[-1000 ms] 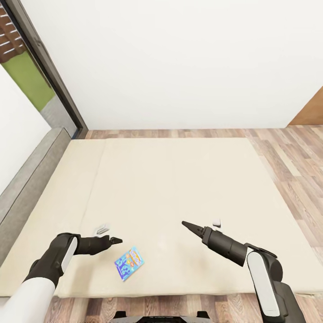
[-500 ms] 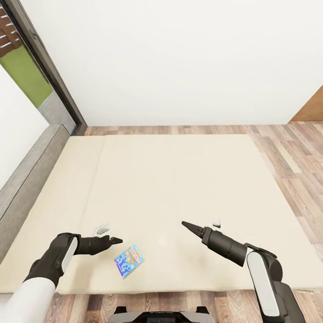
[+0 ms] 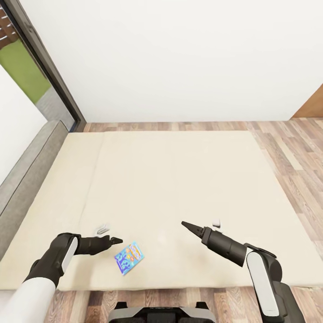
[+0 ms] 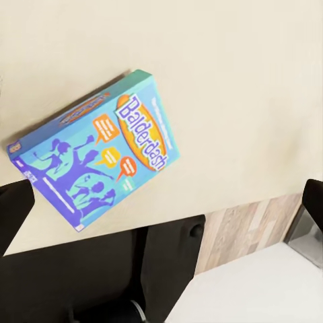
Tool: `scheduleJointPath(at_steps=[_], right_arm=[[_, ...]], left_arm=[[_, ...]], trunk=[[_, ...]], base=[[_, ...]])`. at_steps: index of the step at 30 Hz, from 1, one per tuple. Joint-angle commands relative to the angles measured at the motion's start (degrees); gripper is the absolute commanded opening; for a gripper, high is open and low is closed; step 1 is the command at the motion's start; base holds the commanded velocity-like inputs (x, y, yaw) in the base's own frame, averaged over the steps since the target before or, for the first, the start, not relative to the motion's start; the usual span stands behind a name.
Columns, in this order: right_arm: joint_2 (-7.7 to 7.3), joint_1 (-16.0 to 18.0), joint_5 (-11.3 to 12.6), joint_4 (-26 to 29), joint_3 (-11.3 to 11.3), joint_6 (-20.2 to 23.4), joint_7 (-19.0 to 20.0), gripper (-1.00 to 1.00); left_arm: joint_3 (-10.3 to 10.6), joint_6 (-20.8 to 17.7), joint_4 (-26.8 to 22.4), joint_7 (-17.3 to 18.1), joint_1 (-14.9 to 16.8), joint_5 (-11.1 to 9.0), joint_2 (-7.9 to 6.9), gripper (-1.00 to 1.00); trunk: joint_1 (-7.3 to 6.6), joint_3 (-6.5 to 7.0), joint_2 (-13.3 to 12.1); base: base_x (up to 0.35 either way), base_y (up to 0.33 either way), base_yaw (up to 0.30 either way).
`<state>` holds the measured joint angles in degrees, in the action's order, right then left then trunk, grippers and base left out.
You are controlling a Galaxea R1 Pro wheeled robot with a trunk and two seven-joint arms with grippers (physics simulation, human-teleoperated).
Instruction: Put all the toys in the child's room - the three board games (two on the bed and one on the table), the two jigsaw puzzles on the table, and the tennis ball on the table - inside the toy box on the table in the child's room.
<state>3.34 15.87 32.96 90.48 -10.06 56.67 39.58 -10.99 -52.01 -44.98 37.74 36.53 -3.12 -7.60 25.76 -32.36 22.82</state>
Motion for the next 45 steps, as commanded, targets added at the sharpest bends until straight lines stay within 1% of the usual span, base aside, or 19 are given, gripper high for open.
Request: scheduleJointPath(at_steps=[1,9,15,19,45], right_arm=[[0.07,0.0,-0.3,0.0,-0.1,0.3,0.4,1.00],[0.07,0.0,-0.3,0.0,-0.1,0.3,0.3,1.00],[0.08,0.0,-0.3,-0.1,-0.1,0.3,0.3,1.00],[0.08,0.0,-0.3,-0.1,-0.1,0.3,0.3,1.00],[0.08,0.0,-0.3,-0.2,-0.2,0.2,0.3,1.00]], left_arm=[[-0.1,-0.5,0.0,0.0,0.0,-0.3,0.01,1.00],[-0.1,-0.5,0.0,0.0,0.0,-0.3,0.04,1.00],[1.4,-0.5,0.0,-0.1,0.0,-0.2,-0.02,1.00],[1.8,-0.4,0.0,-0.1,0.0,-0.2,-0.04,1.00],[1.8,-0.5,0.0,-0.1,0.0,-0.2,-0.12,1.00]], trunk=[[0.03,-0.17,0.1],[0.03,-0.92,0.1],[0.03,-1.49,0.1],[0.03,-1.86,0.1],[0.03,-4.31,0.1]], base=[[0.000,0.000,0.000],[0.000,0.000,0.000],[0.000,0.000,0.000],[0.000,0.000,0.000],[0.000,0.000,0.000]])
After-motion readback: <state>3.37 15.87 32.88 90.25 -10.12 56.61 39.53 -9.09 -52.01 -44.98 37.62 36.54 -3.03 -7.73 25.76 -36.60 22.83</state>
